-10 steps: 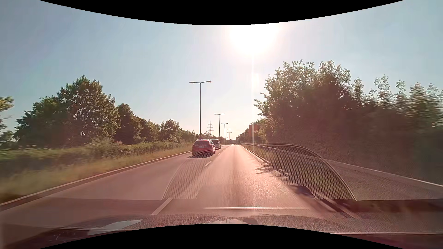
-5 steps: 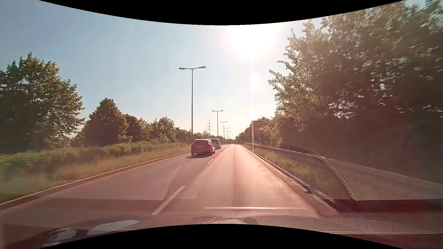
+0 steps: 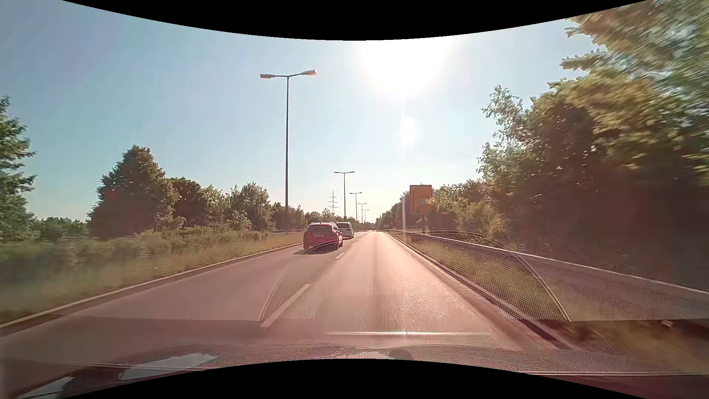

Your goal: Follow the waypoints while adhering to traffic rules and regulations

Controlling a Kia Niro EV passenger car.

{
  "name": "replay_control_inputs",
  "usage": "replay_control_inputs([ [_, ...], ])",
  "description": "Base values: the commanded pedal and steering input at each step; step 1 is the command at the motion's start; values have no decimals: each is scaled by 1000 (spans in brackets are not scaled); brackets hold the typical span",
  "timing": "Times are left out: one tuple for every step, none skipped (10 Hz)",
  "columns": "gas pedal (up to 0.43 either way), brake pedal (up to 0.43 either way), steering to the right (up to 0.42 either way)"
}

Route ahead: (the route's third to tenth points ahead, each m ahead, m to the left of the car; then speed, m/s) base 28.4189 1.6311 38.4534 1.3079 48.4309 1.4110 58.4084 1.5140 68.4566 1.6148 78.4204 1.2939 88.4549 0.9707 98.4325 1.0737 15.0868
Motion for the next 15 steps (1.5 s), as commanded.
replay_control_inputs([
  [67,0,1],
  [67,6,1],
  [67,6,1],
  [67,6,0],
  [67,6,0],
  [67,6,0],
  [67,0,0],
  [79,0,0],
  [79,6,0],
  [79,6,0],
  [79,6,0],
  [79,6,0],
  [79,6,0],
  [79,6,0],
  [79,0,0],
])
